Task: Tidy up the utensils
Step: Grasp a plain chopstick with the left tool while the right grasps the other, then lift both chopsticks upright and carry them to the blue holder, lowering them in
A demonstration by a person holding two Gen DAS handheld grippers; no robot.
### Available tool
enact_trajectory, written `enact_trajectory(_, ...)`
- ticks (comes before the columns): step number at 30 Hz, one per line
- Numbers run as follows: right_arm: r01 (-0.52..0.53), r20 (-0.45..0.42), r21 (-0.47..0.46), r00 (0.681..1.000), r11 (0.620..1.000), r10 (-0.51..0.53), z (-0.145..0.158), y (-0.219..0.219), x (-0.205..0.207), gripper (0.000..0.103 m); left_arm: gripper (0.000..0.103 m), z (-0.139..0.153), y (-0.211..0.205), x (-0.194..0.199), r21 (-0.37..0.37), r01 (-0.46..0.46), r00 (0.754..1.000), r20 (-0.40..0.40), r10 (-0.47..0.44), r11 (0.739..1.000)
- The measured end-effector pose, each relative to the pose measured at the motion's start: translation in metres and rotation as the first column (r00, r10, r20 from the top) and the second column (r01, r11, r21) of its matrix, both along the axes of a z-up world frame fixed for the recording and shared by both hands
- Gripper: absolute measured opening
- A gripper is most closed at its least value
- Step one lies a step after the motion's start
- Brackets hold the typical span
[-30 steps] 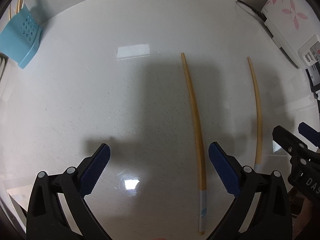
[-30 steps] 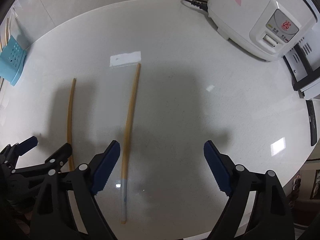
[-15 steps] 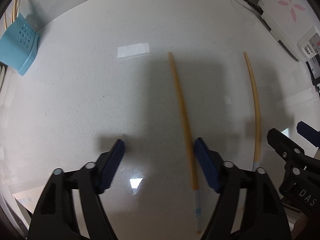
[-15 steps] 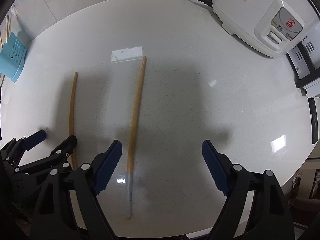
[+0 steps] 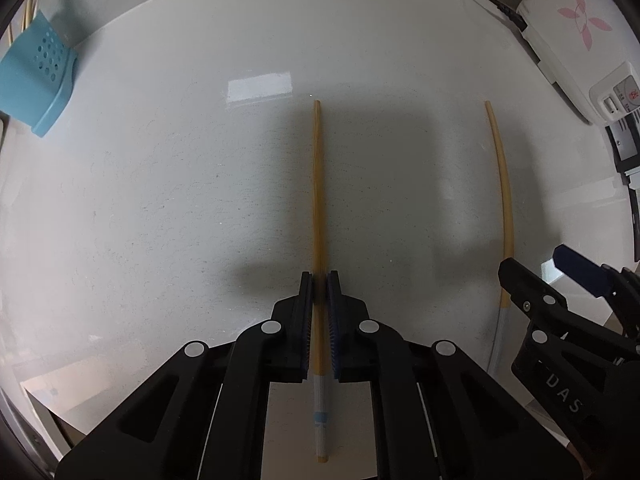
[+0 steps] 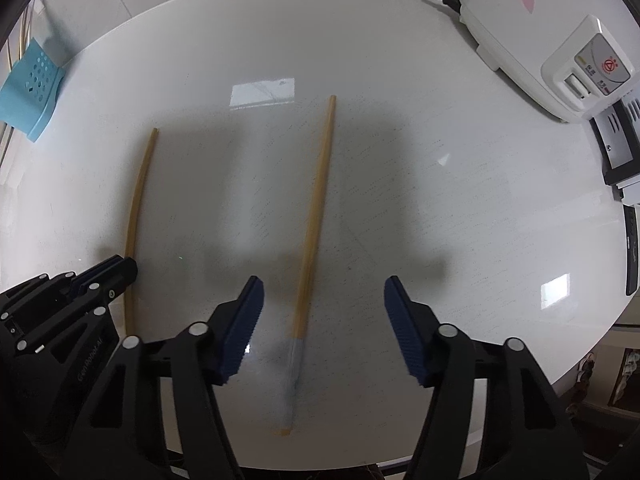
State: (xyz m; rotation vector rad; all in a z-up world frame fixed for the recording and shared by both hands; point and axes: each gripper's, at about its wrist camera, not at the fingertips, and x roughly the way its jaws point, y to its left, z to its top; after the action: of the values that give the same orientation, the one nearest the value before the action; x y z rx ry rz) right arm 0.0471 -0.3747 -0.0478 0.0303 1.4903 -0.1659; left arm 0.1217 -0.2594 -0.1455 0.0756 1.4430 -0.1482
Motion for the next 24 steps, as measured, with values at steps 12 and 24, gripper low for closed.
enact_trajectory(12, 0.014, -0.062, 0.016, 0.998, 1.000, -0.013, -0.012, 0.007, 0.006, 0.024, 0.007, 0.008, 0.014, 0.001, -0.024, -0.010, 1.000, 0.015, 0.010, 1.000)
enact_trajectory(24, 0.018, -0.068, 0.022, 0.998, 1.000, -0.017, -0.015, 0.014, 0.009, 0.007, 0.007, 0.019, 0.024, 0.001, -0.031, -0.011, 1.000, 0.025, 0.012, 0.999)
